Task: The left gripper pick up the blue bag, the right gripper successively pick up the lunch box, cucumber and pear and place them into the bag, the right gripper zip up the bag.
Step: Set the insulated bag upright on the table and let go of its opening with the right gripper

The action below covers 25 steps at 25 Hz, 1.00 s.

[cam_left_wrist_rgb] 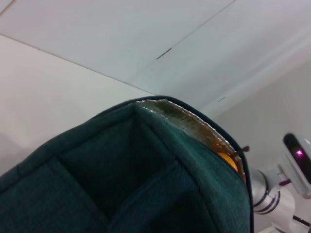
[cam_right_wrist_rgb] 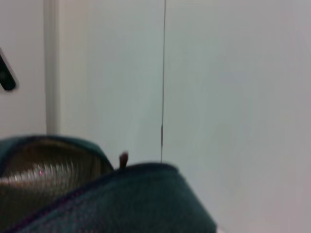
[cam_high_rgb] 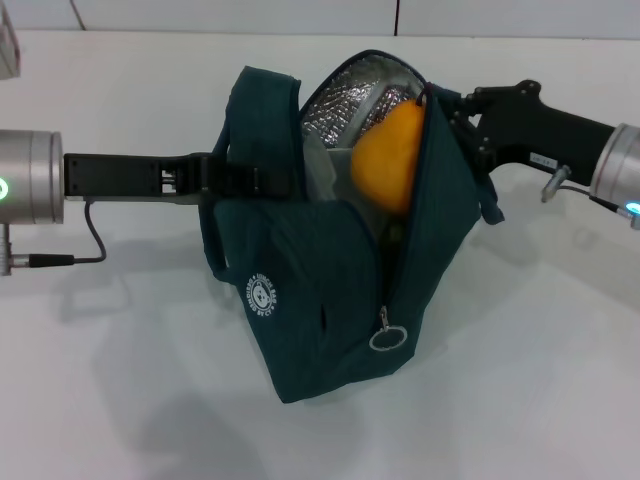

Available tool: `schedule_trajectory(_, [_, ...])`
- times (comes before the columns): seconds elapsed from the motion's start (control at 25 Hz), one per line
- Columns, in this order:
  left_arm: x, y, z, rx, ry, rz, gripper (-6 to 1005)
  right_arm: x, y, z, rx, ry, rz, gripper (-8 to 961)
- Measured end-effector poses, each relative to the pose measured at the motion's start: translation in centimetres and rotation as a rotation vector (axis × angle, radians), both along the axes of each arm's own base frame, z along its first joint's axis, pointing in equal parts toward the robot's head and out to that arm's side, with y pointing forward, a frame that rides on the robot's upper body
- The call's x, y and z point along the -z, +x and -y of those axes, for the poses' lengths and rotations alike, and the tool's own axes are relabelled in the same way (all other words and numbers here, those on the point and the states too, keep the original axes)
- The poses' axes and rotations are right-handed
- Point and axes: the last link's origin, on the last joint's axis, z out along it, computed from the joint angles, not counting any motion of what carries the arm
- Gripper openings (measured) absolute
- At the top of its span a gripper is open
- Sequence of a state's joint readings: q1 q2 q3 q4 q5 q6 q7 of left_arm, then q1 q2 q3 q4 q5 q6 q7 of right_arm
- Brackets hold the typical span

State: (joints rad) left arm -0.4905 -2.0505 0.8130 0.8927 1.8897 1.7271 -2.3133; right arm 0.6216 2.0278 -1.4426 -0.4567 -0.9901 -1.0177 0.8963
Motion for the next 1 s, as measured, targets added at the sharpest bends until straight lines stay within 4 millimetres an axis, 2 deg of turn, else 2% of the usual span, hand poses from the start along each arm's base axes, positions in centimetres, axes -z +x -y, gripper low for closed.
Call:
schedule_trajectory(0.12, [-0.1, 0.1, 0.0, 0.002, 0.004, 0.008, 37, -1.1, -0.2, 0.5, -0.028, 0.036, -0.036, 71])
schedule_trajectory(0.36, [-0.5, 0.6, -0.1, 0.008, 0.025, 0.061, 37, -5.3, -0.1, 2.0, -0.067, 0.170, -0.110, 70])
schedule_trajectory(0.48, [-0.6, 0.8, 0.0, 0.014, 0.027, 0.081, 37, -6.8, 0.2, 2.9, -0.074, 0.209, -0.125, 69])
schedule_trajectory(0.68, [-0.2, 1.7, 0.2, 0.041, 0.003, 0.117, 37, -7.9, 0.5, 4.4, -0.114, 0.202, -0.170, 68])
schedule_trajectory(1.0, [2.0, 3.9, 0.4, 0.099, -0.076, 0.181, 37, -8.8, 1.7, 5.9, -0.111, 0.187, -0.199, 68])
